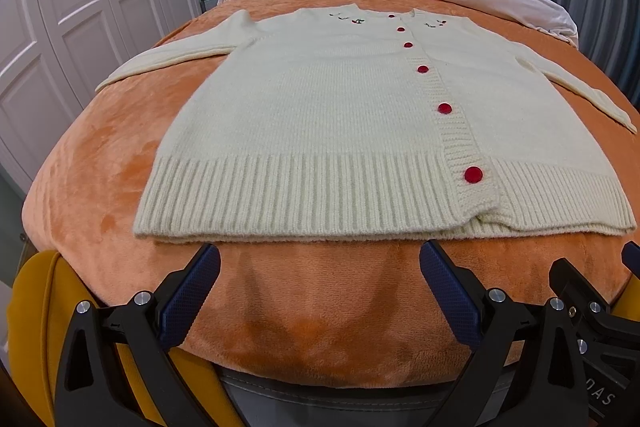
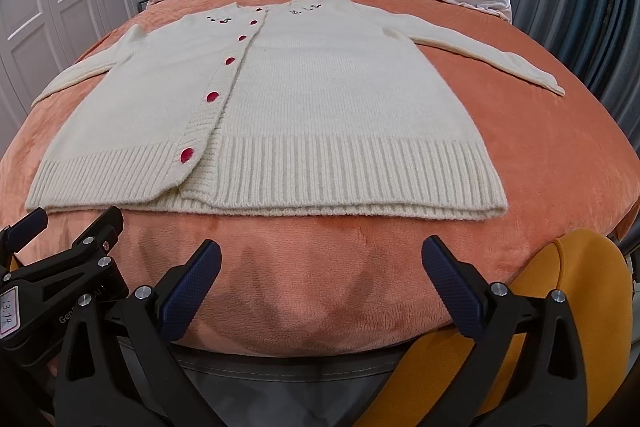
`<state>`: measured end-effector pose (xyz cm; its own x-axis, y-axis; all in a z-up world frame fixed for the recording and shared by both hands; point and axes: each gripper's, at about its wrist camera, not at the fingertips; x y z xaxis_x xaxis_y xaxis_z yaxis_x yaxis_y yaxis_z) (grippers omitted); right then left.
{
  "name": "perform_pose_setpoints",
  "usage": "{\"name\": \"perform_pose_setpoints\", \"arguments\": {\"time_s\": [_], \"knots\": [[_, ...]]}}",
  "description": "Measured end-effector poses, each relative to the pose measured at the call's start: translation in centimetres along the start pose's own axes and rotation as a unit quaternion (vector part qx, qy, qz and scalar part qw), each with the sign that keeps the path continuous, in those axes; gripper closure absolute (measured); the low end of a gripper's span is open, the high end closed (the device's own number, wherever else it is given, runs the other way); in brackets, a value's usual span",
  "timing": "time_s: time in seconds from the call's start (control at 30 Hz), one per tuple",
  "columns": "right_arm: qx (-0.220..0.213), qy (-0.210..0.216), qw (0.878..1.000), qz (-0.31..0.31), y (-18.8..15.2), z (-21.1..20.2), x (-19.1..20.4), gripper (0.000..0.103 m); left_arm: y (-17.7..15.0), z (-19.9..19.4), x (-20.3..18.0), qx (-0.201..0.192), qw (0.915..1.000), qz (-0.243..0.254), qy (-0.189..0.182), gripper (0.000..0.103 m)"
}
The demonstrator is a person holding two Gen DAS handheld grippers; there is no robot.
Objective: Fold small clothes
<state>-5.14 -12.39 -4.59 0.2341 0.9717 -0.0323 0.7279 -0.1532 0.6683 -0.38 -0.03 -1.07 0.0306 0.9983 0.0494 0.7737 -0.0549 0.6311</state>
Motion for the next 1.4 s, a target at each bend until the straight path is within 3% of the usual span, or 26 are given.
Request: {"name": "perform_pose_setpoints", "arguments": {"time_s": [1.1, 1.4], "knots": [[0.001, 0.0, 1.0, 0.0, -0.09, -0.02, -0.09, 0.005, -0.04, 0.03, 0.01, -0.001, 1.0, 0.0, 0.0, 0.005], [0.002, -0.001, 1.0, -0.002, -0.17, 0.04, -0.01, 0.005, 0.04, -0.04, -0.02, -0.004, 0.9998, 0.006, 0.017, 0.005]]}}
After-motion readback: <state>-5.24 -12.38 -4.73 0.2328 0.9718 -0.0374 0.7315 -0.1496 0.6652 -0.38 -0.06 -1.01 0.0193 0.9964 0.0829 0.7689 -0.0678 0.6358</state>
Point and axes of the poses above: each gripper's, at about its wrist camera, not at the fingertips, and z roughly the way its jaws point, x to its left, y to its top, and after that the axes turned 2 degrees about -z, right-handed
